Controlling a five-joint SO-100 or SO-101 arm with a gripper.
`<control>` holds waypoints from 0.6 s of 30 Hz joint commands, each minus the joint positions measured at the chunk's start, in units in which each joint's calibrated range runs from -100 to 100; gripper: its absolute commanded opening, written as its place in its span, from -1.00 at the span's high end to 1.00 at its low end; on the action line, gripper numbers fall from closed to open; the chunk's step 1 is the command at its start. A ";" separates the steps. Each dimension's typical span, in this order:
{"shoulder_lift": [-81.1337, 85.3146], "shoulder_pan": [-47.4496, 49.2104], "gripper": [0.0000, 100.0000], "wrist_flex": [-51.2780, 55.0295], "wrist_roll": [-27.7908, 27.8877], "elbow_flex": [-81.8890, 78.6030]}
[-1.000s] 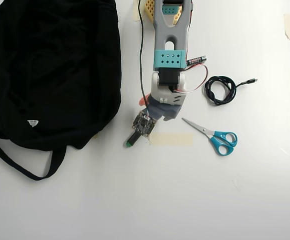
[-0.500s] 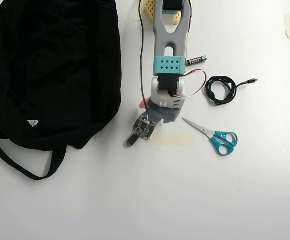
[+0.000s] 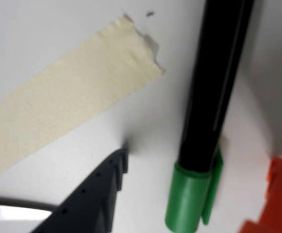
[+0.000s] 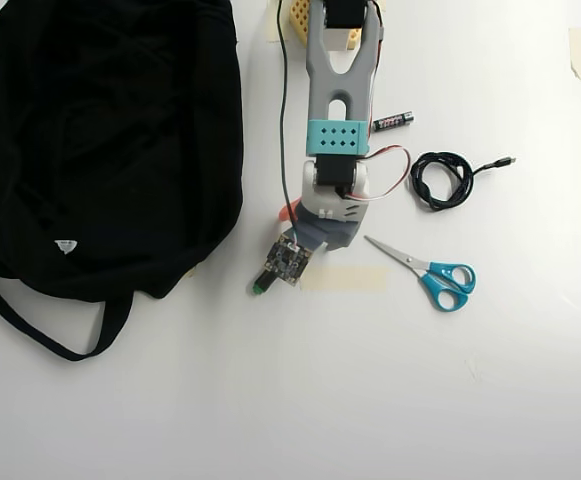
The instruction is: Put the green marker into the black bag
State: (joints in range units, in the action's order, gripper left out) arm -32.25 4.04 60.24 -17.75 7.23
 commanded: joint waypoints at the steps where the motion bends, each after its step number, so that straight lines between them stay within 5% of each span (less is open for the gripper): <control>1: 0.72 -0.68 0.28 -0.64 0.29 2.38; 18: 0.05 -1.12 0.40 -0.72 1.08 1.66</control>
State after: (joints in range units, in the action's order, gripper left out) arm -32.42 3.01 60.24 -17.07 7.70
